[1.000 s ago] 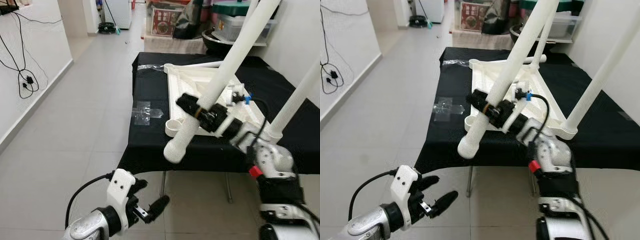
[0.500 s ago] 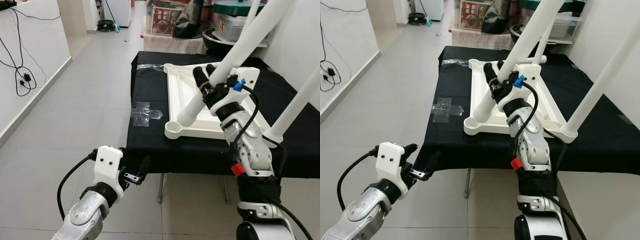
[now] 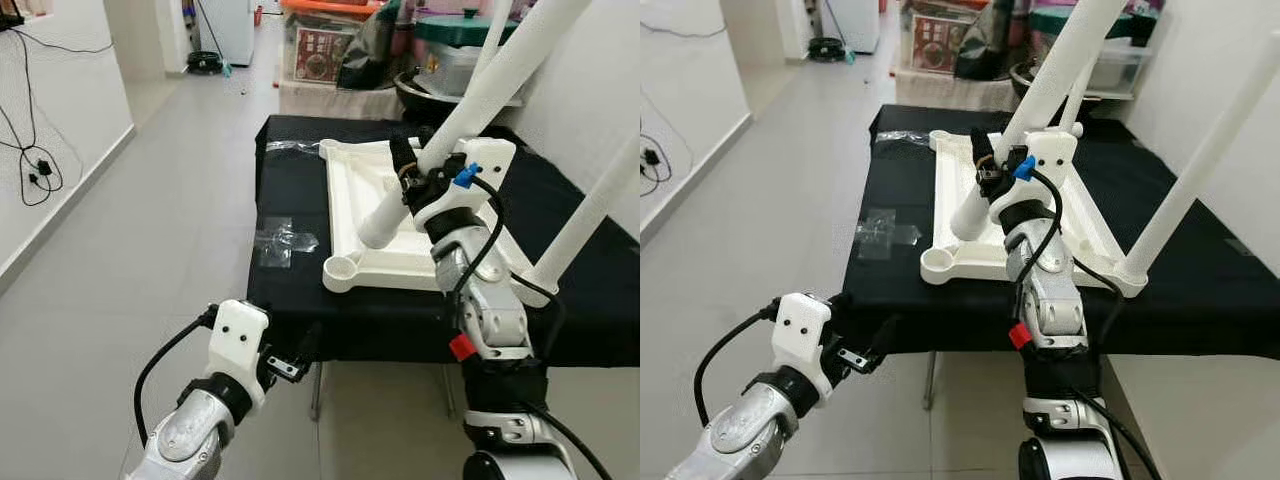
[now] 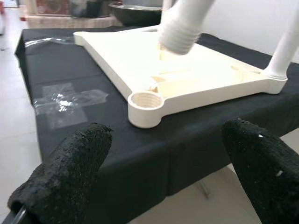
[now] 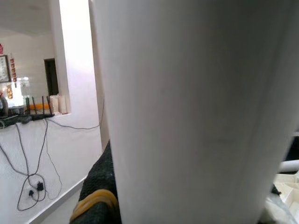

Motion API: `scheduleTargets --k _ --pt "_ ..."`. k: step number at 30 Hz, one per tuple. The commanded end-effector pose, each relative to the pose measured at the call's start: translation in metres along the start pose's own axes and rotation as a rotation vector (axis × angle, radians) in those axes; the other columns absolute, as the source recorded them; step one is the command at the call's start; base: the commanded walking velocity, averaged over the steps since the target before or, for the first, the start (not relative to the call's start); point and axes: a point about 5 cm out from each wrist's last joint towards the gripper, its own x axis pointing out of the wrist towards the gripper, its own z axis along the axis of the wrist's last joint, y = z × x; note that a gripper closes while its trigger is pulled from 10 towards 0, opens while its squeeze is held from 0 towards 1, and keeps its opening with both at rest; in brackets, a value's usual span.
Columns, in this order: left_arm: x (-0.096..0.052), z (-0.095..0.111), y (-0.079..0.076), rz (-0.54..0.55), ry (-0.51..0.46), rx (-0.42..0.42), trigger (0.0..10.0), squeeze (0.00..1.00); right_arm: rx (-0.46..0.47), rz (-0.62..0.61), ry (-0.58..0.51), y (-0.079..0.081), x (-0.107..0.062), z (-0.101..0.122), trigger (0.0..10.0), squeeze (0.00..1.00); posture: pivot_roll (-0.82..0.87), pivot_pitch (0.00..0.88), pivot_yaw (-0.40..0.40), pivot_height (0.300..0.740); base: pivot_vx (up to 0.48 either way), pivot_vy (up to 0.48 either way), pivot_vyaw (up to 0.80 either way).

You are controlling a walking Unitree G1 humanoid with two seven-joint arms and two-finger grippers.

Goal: Building children table

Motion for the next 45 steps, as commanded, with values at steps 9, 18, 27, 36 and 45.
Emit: scheduleTargets --k 9,18,27,36,45 --pt "0.000 -0.007 0.002 0.017 0.022 0.005 10.0 0.00 -0.014 0.030 0.006 0.007 -0.003 -0.004 10.0 0.00 0.12 0.027 -0.097 0.740 0.350 0.000 0.00" --pt "0.001 -0.011 0.002 0.034 0.038 -0.002 10.0 0.00 -0.005 0.025 0.011 0.005 -0.002 -0.006 10.0 0.00 0.12 0.029 -0.099 0.740 0.144 0.000 0.00" --pt "0.000 -0.014 0.005 0.047 0.049 0.013 10.0 0.00 -0.008 0.038 0.008 0.003 0.002 -0.003 10.0 0.00 0.12 0.032 -0.104 0.740 0.000 0.000 0.00" --pt "-0.010 -0.019 -0.007 -0.069 0.079 -0.025 10.0 0.00 0.134 0.375 0.169 -0.005 0.015 -0.005 10.0 0.00 0.11 0.048 -0.104 0.740 0.000 0.000 0.00" --pt "-0.032 -0.017 -0.027 -0.198 0.117 -0.106 10.0 0.00 0.176 0.923 0.371 -0.009 0.015 -0.011 10.0 0.00 0.14 0.106 -0.113 0.740 0.000 0.000 0.00"
